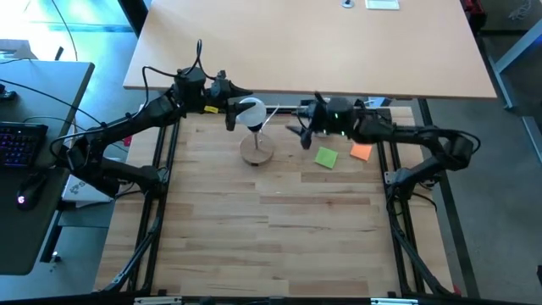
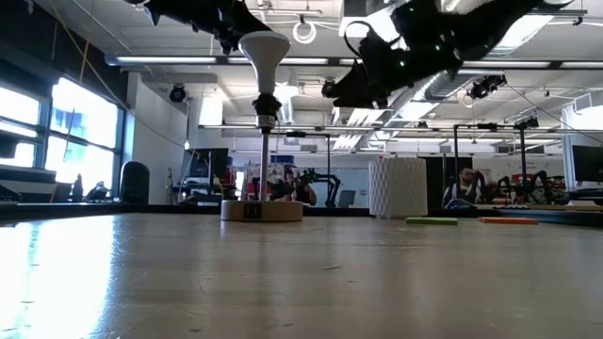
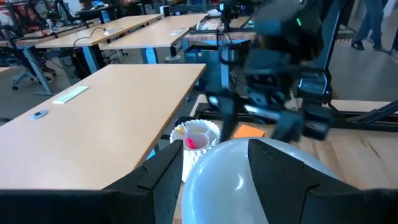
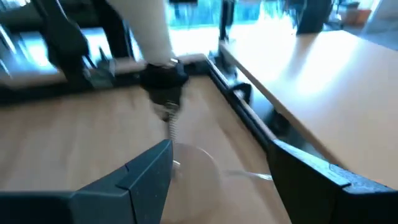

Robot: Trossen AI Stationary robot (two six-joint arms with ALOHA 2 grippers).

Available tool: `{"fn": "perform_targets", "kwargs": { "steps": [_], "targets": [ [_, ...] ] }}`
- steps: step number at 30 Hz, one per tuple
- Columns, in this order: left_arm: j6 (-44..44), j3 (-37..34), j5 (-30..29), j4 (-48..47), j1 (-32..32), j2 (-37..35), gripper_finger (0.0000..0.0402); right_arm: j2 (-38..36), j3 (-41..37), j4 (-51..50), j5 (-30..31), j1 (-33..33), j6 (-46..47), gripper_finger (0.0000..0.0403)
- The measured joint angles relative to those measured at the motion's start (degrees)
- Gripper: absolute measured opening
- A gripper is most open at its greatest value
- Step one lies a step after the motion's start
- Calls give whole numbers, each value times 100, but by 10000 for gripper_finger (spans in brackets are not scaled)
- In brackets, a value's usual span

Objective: Screw lightbulb
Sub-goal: Insert the lightbulb into the lamp socket

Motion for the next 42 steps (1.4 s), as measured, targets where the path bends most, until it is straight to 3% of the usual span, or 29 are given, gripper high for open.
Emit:
{"fn": "perform_targets", "kwargs": {
  "steps": [4, 7, 10, 18, 24, 27, 34, 42],
  "targets": [
    [-4, 0, 0, 4, 1, 0, 174, 19, -756, 1105, -33, 139, 775, 254],
    [-2, 0, 0, 4, -4, 0, 174, 26, -939, 1205, -206, 161, 1046, 254],
    [-4, 0, -4, 8, -4, 0, 174, 32, -924, 1290, -457, 190, 1131, 254],
    [-96, 0, -9, 20, -4, 0, 174, 64, -289, 1456, -322, 200, 1073, 254],
    [-136, 0, -7, 15, -4, 0, 174, 80, 153, 1291, 1061, 199, 173, 254],
    [-142, 0, -7, 15, -4, 0, 174, 80, 322, 1034, 1152, 168, 104, 254],
    [-142, -1, -4, 17, -2, 0, 174, 83, 675, 294, -230, -151, 279, 262],
    [-142, -2, -2, 17, -4, 0, 174, 171, 915, 97, -1852, -573, 484, 323]
  ]
}}
